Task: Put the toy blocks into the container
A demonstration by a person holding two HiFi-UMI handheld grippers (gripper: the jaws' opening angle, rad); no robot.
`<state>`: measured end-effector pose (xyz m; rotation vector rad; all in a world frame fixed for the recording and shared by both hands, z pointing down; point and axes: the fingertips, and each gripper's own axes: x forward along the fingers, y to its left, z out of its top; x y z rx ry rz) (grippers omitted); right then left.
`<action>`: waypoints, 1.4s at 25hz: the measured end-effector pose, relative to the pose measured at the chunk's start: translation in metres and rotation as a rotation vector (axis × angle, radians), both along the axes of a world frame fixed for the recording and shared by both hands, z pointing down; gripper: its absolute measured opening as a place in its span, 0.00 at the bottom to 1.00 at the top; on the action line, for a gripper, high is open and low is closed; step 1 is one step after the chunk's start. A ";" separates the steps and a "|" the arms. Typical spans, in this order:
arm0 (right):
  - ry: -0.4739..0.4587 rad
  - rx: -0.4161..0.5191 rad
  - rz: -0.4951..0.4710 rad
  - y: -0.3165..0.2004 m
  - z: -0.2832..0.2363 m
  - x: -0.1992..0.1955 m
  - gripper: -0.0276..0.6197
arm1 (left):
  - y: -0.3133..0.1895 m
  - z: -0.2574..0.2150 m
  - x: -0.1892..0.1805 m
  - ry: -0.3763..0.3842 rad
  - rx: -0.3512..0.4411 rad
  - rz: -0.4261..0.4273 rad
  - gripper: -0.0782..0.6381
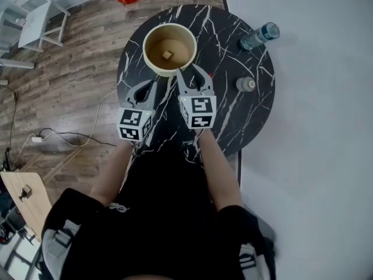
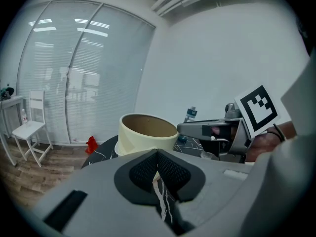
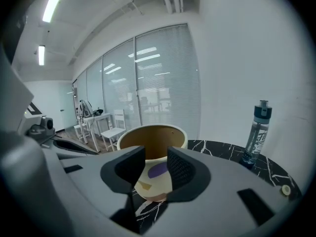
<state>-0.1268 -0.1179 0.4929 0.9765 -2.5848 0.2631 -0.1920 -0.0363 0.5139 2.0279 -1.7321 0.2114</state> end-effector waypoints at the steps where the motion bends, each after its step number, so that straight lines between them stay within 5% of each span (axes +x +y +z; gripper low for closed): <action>1: -0.017 0.006 0.014 -0.001 -0.002 0.006 0.21 | -0.001 0.000 0.004 0.001 0.002 0.009 0.11; 3: -0.049 0.016 0.040 -0.002 -0.006 0.020 0.06 | -0.004 0.000 0.011 -0.005 0.006 0.031 0.11; 5: -0.064 0.020 0.052 -0.002 -0.006 0.032 0.04 | -0.006 -0.001 0.020 -0.015 0.010 0.058 0.11; 21: -0.086 -0.009 0.187 -0.001 0.015 0.136 0.04 | -0.044 0.013 0.106 -0.183 -0.025 0.339 0.11; 35: -0.120 -0.135 0.261 0.000 0.054 0.197 0.04 | -0.073 0.074 0.153 -0.323 -0.191 0.506 0.11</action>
